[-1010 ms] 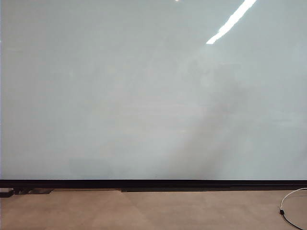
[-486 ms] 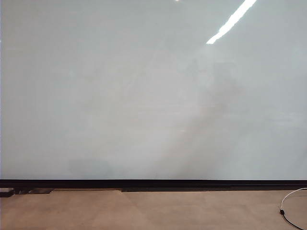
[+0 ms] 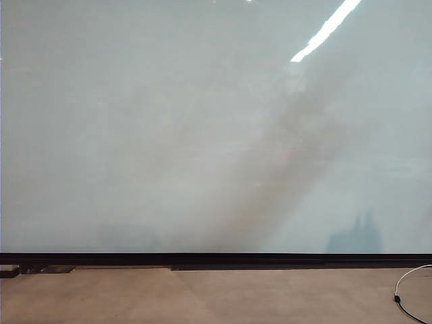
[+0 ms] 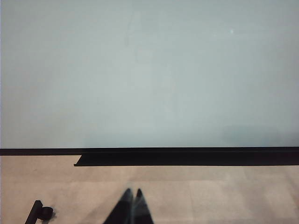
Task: Pick up the pen on the shelf to the right of the whiteboard and draw a triangle.
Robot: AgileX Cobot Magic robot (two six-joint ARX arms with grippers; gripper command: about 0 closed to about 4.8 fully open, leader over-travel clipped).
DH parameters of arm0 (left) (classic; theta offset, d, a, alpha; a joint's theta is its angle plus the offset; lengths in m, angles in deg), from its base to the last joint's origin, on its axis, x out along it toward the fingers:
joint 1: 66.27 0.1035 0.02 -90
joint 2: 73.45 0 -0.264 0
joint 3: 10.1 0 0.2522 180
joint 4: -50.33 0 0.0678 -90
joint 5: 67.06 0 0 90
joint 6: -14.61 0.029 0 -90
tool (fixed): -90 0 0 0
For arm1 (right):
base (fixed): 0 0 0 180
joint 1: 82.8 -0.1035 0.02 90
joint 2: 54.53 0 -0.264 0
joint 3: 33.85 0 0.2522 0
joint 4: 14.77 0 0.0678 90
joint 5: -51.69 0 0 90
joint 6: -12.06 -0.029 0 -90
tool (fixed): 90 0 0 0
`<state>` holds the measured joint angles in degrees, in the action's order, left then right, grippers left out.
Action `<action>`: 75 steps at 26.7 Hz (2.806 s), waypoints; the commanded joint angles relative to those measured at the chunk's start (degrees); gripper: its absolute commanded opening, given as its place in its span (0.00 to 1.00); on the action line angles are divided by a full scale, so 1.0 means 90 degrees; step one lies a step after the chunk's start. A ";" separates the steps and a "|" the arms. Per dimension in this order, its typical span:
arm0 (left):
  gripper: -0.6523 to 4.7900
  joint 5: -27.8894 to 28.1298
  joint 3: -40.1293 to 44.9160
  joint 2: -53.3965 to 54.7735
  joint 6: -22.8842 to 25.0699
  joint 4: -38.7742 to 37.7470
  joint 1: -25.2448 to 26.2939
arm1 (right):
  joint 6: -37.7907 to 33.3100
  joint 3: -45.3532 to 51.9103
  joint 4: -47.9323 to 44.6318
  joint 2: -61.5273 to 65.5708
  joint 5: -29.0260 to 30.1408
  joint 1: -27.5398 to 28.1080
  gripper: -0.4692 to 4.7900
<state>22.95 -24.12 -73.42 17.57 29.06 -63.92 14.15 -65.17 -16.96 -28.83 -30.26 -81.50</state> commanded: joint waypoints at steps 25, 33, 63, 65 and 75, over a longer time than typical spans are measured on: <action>0.11 -0.0015 -0.0019 -0.0002 0.0002 0.0053 0.0000 | -0.1117 -0.0374 -0.7254 0.7465 0.3150 0.3337 0.63; 0.11 -0.0022 -0.0019 -0.0002 0.0002 0.0051 0.0000 | -0.0454 -0.1088 -0.7257 0.8779 0.3237 0.3079 0.63; 0.11 -0.0024 -0.0017 -0.0002 0.0002 0.0032 0.0000 | -0.0323 -0.2348 -0.7257 0.9845 0.2659 0.2815 0.58; 0.11 -0.0024 -0.0019 -0.0002 0.0002 0.0032 0.0000 | -0.0325 -0.2348 -0.7257 0.9845 0.2659 0.2817 0.56; 0.11 -0.0024 -0.0019 -0.0002 0.0002 0.0032 0.0000 | -0.0323 -0.2346 -0.7257 0.9843 0.2793 0.2827 0.48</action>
<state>22.97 -24.10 -73.44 17.57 29.01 -63.90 11.28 -86.11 -81.28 59.97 -5.69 -56.17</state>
